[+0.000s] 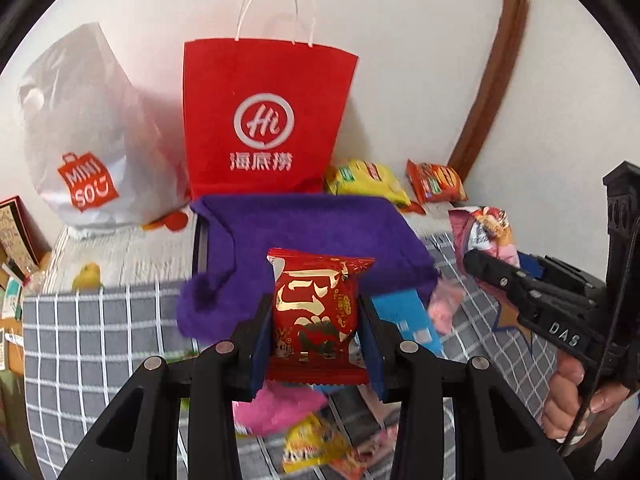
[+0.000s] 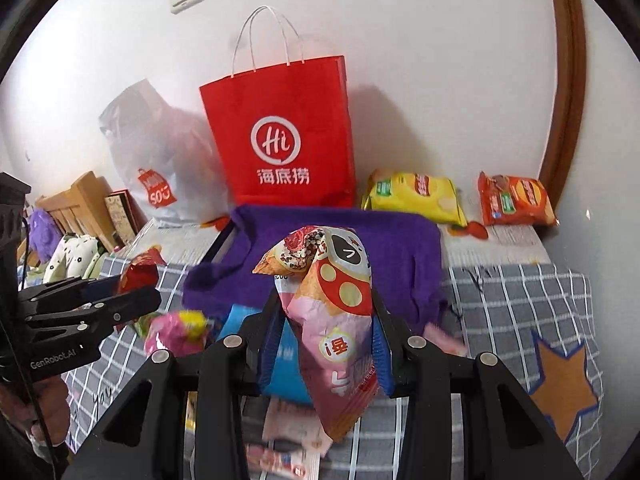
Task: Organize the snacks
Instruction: 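Carry both packets over the purple towel and lower them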
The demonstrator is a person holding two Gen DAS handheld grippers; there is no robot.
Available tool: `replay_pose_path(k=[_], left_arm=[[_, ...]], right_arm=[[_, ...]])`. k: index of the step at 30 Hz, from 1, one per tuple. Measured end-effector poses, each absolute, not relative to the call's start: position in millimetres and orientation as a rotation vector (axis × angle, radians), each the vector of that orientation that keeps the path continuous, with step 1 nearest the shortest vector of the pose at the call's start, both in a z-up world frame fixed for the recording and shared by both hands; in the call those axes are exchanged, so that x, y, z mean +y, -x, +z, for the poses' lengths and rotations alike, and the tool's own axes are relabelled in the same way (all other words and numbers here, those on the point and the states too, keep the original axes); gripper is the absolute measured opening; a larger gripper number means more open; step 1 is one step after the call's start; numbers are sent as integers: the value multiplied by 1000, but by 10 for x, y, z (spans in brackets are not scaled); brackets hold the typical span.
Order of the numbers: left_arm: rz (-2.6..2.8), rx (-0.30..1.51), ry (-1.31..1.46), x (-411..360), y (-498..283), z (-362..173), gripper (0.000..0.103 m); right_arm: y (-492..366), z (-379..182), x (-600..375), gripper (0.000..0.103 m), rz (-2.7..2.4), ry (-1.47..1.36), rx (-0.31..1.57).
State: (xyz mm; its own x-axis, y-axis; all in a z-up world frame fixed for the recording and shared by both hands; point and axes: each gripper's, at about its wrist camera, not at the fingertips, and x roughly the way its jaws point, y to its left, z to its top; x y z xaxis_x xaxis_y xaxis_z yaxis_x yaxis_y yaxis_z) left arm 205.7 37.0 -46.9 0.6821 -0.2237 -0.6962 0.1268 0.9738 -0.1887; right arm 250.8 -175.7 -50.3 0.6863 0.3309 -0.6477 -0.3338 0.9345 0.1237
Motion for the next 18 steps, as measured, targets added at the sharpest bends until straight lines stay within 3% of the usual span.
replay_pose_path(k=[18], left_arm=[[-162, 807, 146, 564, -3224, -437, 38]], right_arm=[[-3720, -516, -1438, 40, 381, -10, 743]])
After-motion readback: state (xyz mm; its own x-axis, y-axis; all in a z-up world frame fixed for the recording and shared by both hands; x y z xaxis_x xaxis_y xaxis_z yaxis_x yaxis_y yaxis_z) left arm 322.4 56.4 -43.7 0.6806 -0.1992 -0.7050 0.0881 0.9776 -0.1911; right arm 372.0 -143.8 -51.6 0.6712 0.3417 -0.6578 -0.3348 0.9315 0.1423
